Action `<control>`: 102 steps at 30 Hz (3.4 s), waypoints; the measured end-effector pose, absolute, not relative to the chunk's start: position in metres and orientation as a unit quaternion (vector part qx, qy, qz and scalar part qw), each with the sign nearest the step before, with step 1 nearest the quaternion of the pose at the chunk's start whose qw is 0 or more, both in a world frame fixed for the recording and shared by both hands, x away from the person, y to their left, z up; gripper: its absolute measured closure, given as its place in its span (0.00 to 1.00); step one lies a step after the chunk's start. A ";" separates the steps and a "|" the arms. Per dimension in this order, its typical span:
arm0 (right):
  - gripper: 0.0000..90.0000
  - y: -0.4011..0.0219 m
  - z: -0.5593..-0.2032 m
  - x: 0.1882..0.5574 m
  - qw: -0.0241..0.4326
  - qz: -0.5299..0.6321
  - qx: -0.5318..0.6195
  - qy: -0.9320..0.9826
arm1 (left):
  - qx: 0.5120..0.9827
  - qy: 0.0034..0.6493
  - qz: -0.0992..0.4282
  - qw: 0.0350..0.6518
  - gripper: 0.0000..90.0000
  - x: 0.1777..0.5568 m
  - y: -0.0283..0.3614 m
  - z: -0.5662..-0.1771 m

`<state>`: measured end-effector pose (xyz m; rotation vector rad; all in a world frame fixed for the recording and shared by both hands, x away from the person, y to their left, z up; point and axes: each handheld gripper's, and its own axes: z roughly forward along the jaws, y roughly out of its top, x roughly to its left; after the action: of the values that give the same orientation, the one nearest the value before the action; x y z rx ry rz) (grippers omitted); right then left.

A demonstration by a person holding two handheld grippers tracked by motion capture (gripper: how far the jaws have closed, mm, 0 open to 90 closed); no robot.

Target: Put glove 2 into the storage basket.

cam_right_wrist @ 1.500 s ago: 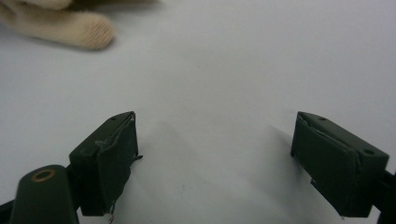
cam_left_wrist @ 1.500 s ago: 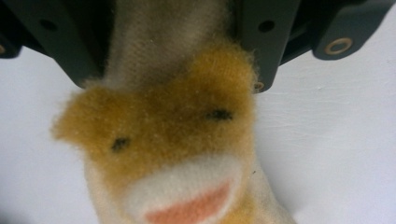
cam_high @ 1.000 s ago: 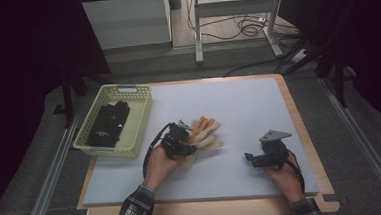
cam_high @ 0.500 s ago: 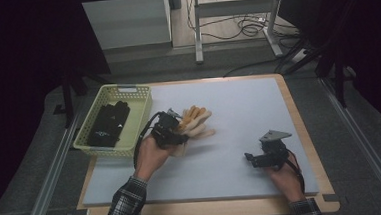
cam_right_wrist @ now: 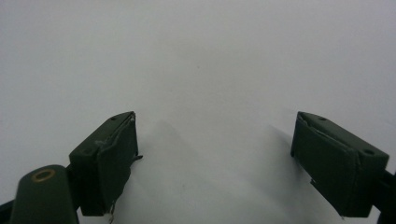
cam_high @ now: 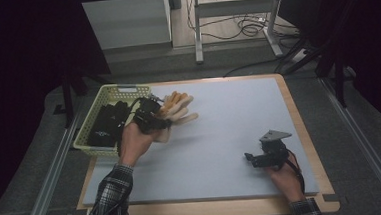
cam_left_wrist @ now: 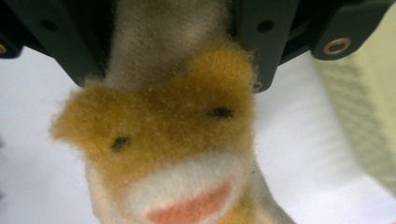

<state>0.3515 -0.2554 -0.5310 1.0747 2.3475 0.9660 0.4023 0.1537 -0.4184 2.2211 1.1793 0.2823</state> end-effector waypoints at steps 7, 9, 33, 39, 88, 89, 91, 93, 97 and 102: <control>0.16 -0.255 -0.531 0.352 0.191 0.345 0.383 0.835 | 0.817 0.482 0.138 0.284 0.69 0.414 0.196 -0.405; 0.16 -0.255 -0.531 0.352 0.191 0.345 0.383 0.835 | 0.811 0.493 0.145 0.280 0.70 0.417 0.207 -0.402; 0.16 -0.255 -0.531 0.352 0.192 0.345 0.383 0.835 | 0.755 0.586 0.144 0.256 0.79 0.446 0.296 -0.440; 0.16 -0.255 -0.531 0.352 0.192 0.345 0.383 0.835 | 0.757 0.594 0.115 0.247 0.79 0.459 0.296 -0.472; 0.16 -0.255 -0.531 0.351 0.192 0.345 0.383 0.835 | 0.758 0.592 0.136 0.238 0.51 0.460 0.300 -0.479; 0.16 -0.255 -0.531 0.351 0.192 0.345 0.383 0.835 | 0.758 0.590 0.141 0.242 0.49 0.457 0.300 -0.477; 0.16 -0.255 -0.531 0.351 0.192 0.345 0.383 0.835 | 0.757 0.587 0.147 0.248 0.43 0.453 0.300 -0.474; 0.16 -0.255 -0.531 0.351 0.192 0.345 0.383 0.835 | 0.755 0.583 0.152 0.260 0.40 0.449 0.300 -0.470; 0.16 -0.255 -0.531 0.351 0.192 0.345 0.383 0.835 | 0.749 0.580 0.158 0.278 0.31 0.442 0.301 -0.464; 0.16 -0.255 -0.531 0.351 0.192 0.345 0.383 0.835 | 0.745 0.573 0.156 0.303 0.22 0.433 0.304 -0.460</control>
<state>0.3513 -0.2552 -0.5313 1.0758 2.3444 0.9696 0.4326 0.3038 -0.4595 1.9759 1.5196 0.4122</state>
